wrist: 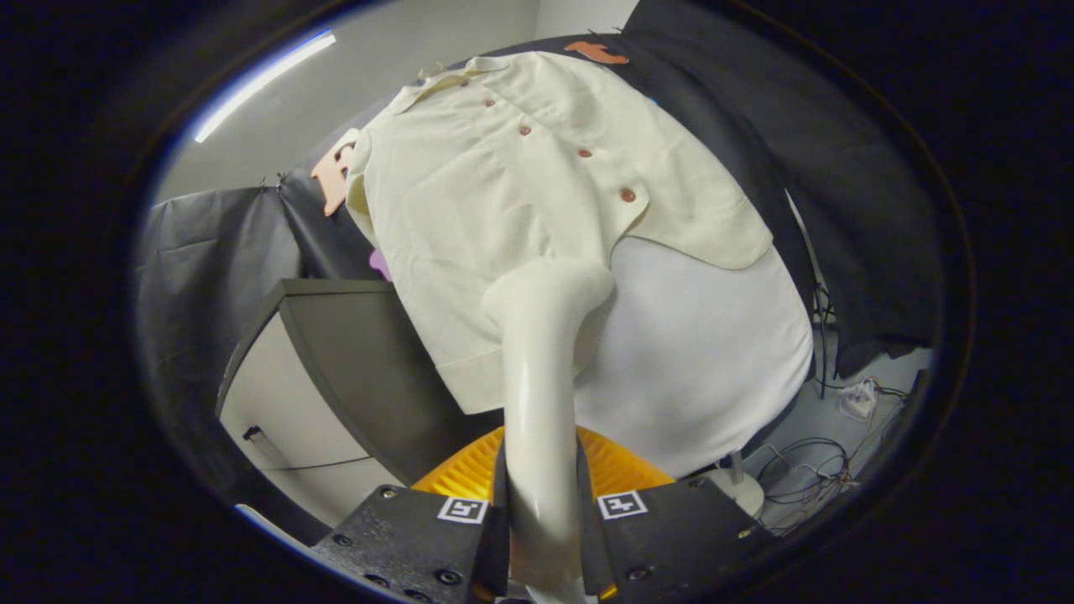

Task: Iron the clothes twice with a garment steamer, once on the left side and once on the right side.

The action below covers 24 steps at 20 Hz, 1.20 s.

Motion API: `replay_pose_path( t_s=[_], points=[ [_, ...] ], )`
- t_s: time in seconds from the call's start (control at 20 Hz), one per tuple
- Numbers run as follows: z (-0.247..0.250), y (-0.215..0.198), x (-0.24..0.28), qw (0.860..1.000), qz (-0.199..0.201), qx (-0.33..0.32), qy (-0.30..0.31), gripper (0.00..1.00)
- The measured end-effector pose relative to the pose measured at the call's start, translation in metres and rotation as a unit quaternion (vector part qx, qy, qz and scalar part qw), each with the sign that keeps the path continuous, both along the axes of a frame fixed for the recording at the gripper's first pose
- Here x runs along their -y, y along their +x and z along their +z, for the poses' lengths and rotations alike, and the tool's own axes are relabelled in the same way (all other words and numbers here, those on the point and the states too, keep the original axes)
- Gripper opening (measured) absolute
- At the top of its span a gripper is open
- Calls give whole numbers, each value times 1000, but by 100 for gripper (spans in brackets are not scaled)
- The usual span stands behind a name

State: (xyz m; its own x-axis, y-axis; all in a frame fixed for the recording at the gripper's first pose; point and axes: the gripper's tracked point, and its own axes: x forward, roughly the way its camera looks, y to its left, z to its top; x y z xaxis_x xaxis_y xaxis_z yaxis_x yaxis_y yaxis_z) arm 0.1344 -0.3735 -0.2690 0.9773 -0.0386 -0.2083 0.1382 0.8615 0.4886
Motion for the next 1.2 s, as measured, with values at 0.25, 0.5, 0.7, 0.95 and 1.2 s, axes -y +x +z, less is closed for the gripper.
replay_pose_path(
  t_s=[0.25,0.5,0.7,0.95,1.2],
  points=[
    [55,-12,16,999,-17,30,-13,33],
    [133,-6,34,995,-25,63,-70,33],
    [192,13,53,989,-30,84,-120,33],
    [250,51,91,984,-54,101,-133,33],
    [292,84,132,982,-79,116,-125,33]
  ],
)
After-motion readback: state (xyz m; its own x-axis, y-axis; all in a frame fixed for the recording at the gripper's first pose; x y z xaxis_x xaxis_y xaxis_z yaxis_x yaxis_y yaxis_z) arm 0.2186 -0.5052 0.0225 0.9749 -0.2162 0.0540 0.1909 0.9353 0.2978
